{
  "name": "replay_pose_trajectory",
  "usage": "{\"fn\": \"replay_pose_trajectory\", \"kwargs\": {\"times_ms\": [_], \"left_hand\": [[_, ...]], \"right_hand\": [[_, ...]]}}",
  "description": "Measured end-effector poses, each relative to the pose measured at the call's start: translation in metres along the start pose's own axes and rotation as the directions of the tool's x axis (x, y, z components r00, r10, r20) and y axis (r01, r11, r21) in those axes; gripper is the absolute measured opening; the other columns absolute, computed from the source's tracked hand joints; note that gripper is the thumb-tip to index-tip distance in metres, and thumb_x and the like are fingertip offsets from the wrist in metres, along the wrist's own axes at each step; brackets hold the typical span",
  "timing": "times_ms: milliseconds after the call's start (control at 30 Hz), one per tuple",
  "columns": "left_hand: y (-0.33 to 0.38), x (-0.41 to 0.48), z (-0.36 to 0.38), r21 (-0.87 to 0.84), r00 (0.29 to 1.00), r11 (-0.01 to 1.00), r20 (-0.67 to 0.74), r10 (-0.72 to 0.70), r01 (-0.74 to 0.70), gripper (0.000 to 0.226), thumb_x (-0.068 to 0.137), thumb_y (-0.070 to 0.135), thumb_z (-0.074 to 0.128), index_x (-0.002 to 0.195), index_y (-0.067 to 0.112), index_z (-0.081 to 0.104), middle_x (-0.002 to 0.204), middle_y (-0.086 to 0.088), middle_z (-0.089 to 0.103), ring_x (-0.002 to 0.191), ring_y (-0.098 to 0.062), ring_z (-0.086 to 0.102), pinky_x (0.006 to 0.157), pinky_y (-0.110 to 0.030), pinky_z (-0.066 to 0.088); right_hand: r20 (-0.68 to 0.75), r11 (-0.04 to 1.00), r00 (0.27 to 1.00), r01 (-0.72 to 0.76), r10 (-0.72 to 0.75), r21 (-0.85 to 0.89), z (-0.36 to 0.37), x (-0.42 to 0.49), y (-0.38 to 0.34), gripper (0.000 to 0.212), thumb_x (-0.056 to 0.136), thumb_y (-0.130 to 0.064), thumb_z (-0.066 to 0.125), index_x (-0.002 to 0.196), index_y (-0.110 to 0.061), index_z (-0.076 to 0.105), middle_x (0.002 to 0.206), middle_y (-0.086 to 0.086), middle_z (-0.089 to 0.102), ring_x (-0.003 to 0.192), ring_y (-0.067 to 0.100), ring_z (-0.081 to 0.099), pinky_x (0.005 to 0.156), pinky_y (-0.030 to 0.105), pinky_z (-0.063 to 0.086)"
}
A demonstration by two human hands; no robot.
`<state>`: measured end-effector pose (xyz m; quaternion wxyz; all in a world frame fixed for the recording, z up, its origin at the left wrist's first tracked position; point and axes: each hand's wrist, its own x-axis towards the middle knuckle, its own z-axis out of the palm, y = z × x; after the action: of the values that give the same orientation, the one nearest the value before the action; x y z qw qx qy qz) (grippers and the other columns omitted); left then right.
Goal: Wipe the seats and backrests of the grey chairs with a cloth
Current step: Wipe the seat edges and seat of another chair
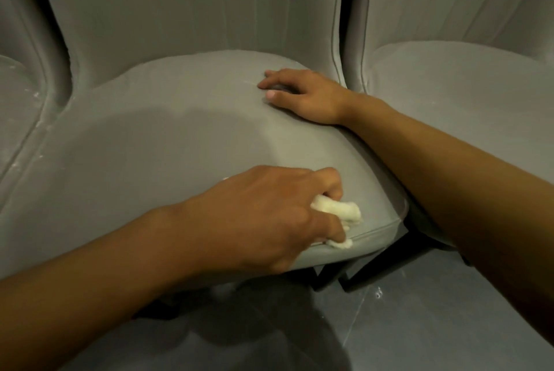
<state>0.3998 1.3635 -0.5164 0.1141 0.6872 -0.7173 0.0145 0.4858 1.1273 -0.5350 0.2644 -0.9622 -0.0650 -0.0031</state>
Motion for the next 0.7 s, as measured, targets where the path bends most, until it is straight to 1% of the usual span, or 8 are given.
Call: {"fn": "replay_pose_trajectory", "kwargs": {"times_ms": [100,200,333,433,500,600,700], "left_hand": [[-0.007,-0.02,-0.005,0.005,1.0,1.0,0.006,0.01,-0.01,0.026,0.092,0.033,0.071,0.117,0.037,0.072,0.124,-0.001,0.055,0.084,-0.016,0.055,0.062,-0.035,0.051],[-0.011,-0.043,-0.01,-0.017,1.0,1.0,0.002,-0.007,0.007,0.023,0.095,0.033,0.067,0.117,0.037,0.072,0.124,0.0,0.055,0.086,-0.017,0.059,0.063,-0.037,0.052],[-0.013,-0.07,-0.018,-0.055,0.998,0.997,0.0,-0.056,0.056,0.026,0.096,0.03,0.058,0.115,0.036,0.074,0.123,0.0,0.057,0.085,-0.019,0.061,0.064,-0.035,0.052],[-0.015,-0.088,-0.024,-0.045,0.995,0.994,0.005,-0.096,0.096,0.026,0.097,0.03,0.056,0.113,0.037,0.075,0.123,0.0,0.057,0.084,-0.018,0.06,0.065,-0.031,0.05],[-0.015,-0.101,-0.027,-0.038,0.993,0.992,0.012,-0.118,0.119,0.029,0.099,0.03,0.051,0.113,0.037,0.075,0.122,0.0,0.057,0.084,-0.018,0.06,0.066,-0.03,0.05],[-0.017,-0.127,-0.035,-0.029,0.987,0.987,0.014,-0.159,0.159,0.035,0.104,0.036,0.041,0.114,0.038,0.074,0.122,-0.001,0.058,0.086,-0.017,0.06,0.069,-0.031,0.051],[-0.021,-0.165,-0.045,-0.004,0.978,0.978,-0.002,-0.21,0.21,0.034,0.105,0.04,0.039,0.115,0.04,0.072,0.124,0.001,0.056,0.088,-0.019,0.063,0.069,-0.033,0.053]], "right_hand": [[0.002,1.0,1.0,0.002,-0.002,0.007,0.0,0.001,0.0,0.052,0.089,-0.063,0.046,0.135,-0.04,0.055,0.155,-0.012,0.04,0.142,0.004,0.035,0.121,0.038,0.025],[0.008,1.0,1.0,0.001,-0.001,0.009,0.0,0.0,0.001,0.049,0.092,-0.059,0.047,0.136,-0.039,0.055,0.155,-0.011,0.039,0.143,0.005,0.034,0.121,0.037,0.023],[-0.005,0.999,1.0,0.005,-0.005,0.031,0.001,0.0,0.001,0.045,0.094,-0.055,0.049,0.135,-0.039,0.056,0.154,-0.012,0.041,0.141,0.002,0.035,0.121,0.034,0.024],[-0.001,1.0,1.0,0.005,-0.005,-0.011,0.001,0.001,0.001,0.047,0.092,-0.059,0.047,0.135,-0.039,0.056,0.153,-0.012,0.041,0.141,0.002,0.036,0.121,0.035,0.024],[-0.001,1.0,1.0,-0.005,0.005,-0.01,0.0,0.001,-0.001,0.05,0.09,-0.063,0.045,0.134,-0.04,0.056,0.153,-0.013,0.042,0.141,0.002,0.036,0.121,0.036,0.024],[-0.006,0.999,1.0,-0.01,0.01,-0.04,-0.001,-0.001,-0.006,0.057,0.086,-0.069,0.039,0.133,-0.04,0.055,0.152,-0.012,0.042,0.14,0.003,0.037,0.121,0.037,0.024],[-0.001,0.997,1.0,-0.01,0.009,-0.078,-0.001,-0.003,-0.009,0.058,0.088,-0.067,0.037,0.135,-0.038,0.054,0.153,-0.012,0.042,0.141,0.005,0.036,0.121,0.034,0.023]]}}
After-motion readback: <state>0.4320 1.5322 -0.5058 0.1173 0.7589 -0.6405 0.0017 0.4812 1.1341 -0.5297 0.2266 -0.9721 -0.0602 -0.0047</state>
